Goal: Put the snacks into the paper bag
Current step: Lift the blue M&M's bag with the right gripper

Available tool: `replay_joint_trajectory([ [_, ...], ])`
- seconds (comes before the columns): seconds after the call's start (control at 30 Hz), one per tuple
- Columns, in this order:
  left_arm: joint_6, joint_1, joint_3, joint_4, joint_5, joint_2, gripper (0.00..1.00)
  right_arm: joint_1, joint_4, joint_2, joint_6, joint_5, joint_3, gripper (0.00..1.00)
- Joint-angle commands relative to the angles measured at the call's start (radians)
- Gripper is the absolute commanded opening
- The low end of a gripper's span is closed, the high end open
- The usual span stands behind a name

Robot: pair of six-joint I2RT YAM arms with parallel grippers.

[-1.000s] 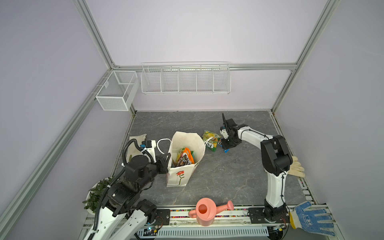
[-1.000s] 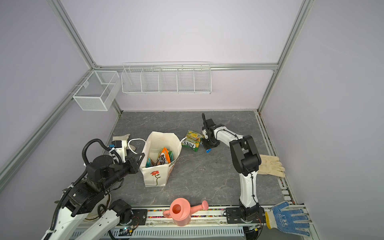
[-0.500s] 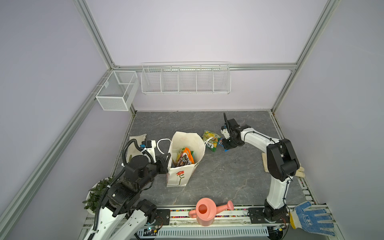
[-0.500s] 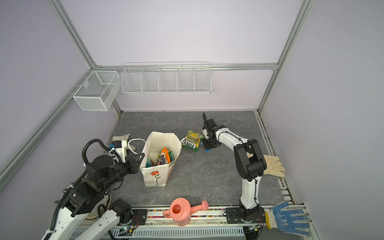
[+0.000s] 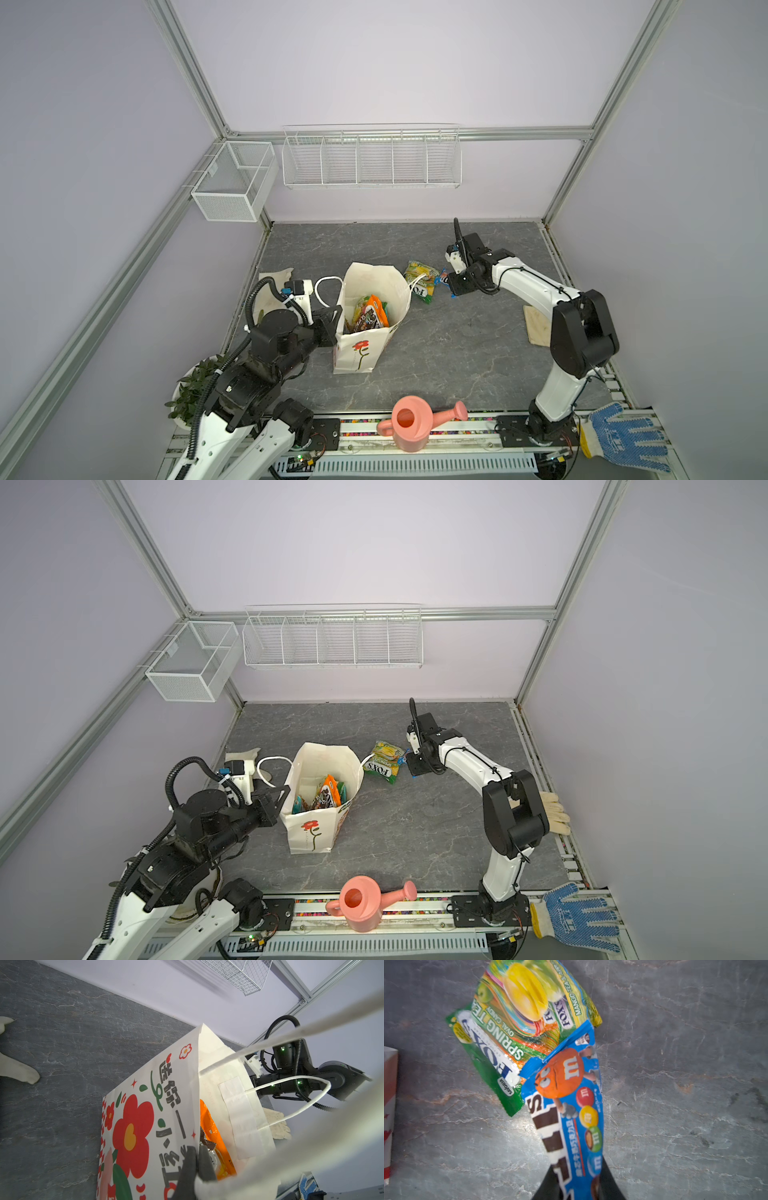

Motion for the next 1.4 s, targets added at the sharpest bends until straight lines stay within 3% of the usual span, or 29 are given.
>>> replay_joint_trajectory([
  [0.0, -0.003, -0.001, 0.008, 0.048, 0.001, -0.002, 0.00, 0.012, -0.008, -0.057, 0.008, -0.022, -0.019, 0.22],
  [1.37, -0.023, -0.001, -0.007, 0.067, 0.004, 0.002, 0.00, 0.143, -0.032, -0.493, 0.032, -0.187, 0.032, 0.21],
])
